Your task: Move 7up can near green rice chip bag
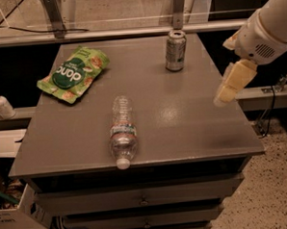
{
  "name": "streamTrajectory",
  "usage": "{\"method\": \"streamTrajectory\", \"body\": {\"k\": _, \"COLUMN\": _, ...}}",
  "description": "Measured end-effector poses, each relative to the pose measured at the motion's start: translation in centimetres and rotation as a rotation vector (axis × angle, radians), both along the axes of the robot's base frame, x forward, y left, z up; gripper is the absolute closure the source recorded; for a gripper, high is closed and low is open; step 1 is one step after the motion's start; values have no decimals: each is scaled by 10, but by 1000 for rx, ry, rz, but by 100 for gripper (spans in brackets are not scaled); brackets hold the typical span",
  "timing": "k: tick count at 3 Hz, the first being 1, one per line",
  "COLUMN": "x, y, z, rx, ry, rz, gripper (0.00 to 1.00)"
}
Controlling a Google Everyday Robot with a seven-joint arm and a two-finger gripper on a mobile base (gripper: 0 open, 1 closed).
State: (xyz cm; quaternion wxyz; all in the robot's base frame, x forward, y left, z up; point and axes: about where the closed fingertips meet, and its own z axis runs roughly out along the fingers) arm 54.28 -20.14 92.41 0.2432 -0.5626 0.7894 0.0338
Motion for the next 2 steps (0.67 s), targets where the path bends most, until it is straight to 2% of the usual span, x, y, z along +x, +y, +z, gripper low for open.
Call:
{"method": "streamTrajectory", "body": {"k": 1, "x": 45, "y": 3, "z": -17, "rx": 74, "ry": -30, "rz": -22, "gripper": 0}}
{"method": "streamTrajectory", "body": {"k": 2, "x": 92, "y": 1, "z": -29, "rx": 182, "ry": -44, "rz": -67, "gripper": 0}}
